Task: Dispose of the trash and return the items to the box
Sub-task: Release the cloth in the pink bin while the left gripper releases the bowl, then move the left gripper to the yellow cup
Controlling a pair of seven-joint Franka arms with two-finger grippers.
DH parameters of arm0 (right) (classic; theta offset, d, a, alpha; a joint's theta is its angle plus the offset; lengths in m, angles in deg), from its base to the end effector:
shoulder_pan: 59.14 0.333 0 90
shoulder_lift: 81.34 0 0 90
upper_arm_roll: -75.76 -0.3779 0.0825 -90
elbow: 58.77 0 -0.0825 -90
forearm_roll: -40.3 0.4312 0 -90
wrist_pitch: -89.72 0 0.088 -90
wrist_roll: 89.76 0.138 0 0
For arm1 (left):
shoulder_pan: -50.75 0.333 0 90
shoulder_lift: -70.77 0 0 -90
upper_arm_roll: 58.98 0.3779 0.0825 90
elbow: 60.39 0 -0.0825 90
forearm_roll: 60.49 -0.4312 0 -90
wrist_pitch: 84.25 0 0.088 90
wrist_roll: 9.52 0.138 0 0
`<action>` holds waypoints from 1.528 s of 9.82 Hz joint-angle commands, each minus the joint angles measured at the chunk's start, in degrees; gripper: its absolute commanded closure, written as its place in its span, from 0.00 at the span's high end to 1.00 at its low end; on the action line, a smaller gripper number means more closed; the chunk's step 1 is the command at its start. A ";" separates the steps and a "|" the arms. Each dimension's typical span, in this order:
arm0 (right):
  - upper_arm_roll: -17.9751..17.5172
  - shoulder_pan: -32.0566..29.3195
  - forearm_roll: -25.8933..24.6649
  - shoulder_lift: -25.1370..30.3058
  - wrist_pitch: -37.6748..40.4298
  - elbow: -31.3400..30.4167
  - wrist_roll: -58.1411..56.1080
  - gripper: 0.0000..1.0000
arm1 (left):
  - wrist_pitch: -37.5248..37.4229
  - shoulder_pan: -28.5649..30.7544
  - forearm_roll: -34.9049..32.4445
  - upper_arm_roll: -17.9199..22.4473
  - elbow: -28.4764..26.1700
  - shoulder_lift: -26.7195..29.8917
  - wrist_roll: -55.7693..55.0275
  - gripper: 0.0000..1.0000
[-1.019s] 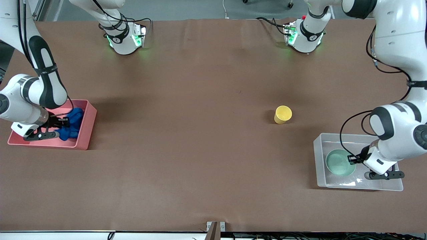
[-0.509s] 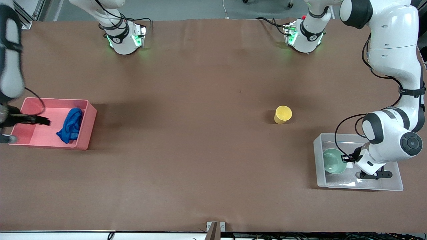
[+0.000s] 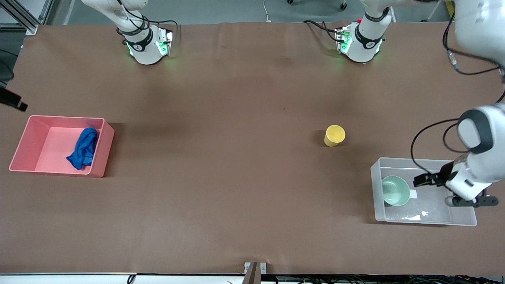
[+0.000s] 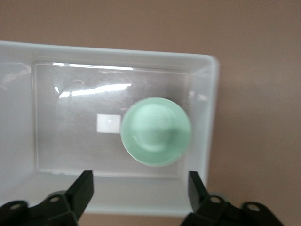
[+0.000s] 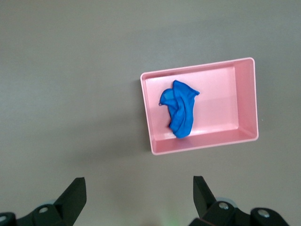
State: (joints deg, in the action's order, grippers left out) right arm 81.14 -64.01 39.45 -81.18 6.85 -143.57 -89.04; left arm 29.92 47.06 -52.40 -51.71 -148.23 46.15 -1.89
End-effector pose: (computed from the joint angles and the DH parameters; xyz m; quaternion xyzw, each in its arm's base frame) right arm 0.5770 -0.1067 0.6929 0.9952 -0.0964 -0.0160 0.0059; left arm 0.7545 0.0212 0.4207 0.9990 -0.0136 0.0206 0.0368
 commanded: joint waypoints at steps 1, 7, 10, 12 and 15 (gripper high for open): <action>-0.11 -0.49 0.41 -0.86 1.75 2.53 0.86 1.00 | 1.14 -0.71 -2.18 -5.91 -13.44 9.46 -2.60 0.98; -0.46 -0.23 1.12 -0.77 -0.01 1.65 -0.98 1.00 | 22.12 -0.79 -4.58 -19.13 -40.79 15.39 -11.94 0.98; -0.72 0.21 1.12 -0.77 -0.01 1.83 -1.07 1.00 | 26.54 -1.59 -6.75 -19.22 -42.76 11.18 -11.85 0.95; -0.72 0.21 1.12 -0.77 0.08 1.83 -1.07 1.00 | 26.89 -1.67 -8.27 -19.39 -42.67 8.80 -12.11 0.92; -0.63 0.12 1.12 -0.77 0.34 1.83 -1.25 1.00 | 29.52 -1.76 -8.35 -20.36 -42.15 5.29 -12.99 0.29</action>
State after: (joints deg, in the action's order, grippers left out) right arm 80.46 -63.77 39.89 -82.15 6.98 -141.88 -89.54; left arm 57.44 45.62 -59.37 -71.60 -190.53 54.42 -13.33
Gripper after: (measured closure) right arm 0.000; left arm 0.308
